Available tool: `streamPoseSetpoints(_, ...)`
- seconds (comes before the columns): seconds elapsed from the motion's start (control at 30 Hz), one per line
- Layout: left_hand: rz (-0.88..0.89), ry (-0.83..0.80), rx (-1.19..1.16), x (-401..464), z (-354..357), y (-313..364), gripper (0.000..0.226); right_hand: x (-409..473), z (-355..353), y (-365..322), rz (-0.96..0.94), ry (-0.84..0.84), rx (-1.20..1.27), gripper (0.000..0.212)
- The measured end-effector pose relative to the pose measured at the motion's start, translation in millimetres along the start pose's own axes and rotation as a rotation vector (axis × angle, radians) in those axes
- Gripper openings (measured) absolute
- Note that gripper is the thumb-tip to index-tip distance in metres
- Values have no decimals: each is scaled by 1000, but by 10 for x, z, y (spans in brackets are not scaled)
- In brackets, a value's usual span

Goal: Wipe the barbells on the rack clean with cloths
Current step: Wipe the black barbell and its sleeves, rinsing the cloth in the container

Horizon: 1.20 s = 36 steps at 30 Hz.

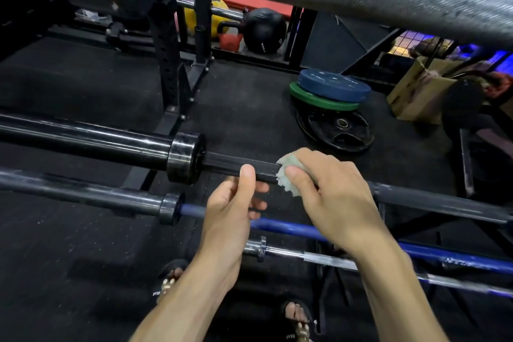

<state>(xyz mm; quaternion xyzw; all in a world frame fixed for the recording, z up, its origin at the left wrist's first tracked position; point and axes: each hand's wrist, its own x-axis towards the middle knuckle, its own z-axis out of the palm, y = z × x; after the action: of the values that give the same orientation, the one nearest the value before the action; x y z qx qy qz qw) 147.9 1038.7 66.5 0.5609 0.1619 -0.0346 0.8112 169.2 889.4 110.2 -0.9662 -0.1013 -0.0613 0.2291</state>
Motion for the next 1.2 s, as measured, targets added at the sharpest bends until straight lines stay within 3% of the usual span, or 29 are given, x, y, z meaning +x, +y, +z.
streamPoseSetpoints(0.2,-4,5,19,14,9,6,41,73,56,-163,117,102,-102,32)
streamPoseSetpoints(0.4,-4,-3,40,12,-13,10,41,20,-122,-37,77,-106,120,18)
streamPoseSetpoints(0.47,-4,-3,40,8,-8,5,41,29,-121,-25,91,-87,101,17)
streamPoseSetpoints(0.6,4,4,32,9,8,-6,42,123,-9,-101,150,38,-57,32)
streamPoseSetpoints(0.77,6,2,27,11,7,-5,41,55,-123,-29,86,-101,82,23)
streamPoseSetpoints(0.83,9,2,29,9,10,-3,43,55,-98,-43,104,-52,81,20)
streamPoseSetpoints(0.97,18,10,41,14,21,0,44,130,-7,-101,118,85,-26,35)
streamPoseSetpoints(1.1,19,6,59,9,14,-10,46,51,-120,-12,77,-66,153,19)
streamPoseSetpoints(1.2,18,5,49,3,19,-11,45,6,-42,9,54,20,136,15)
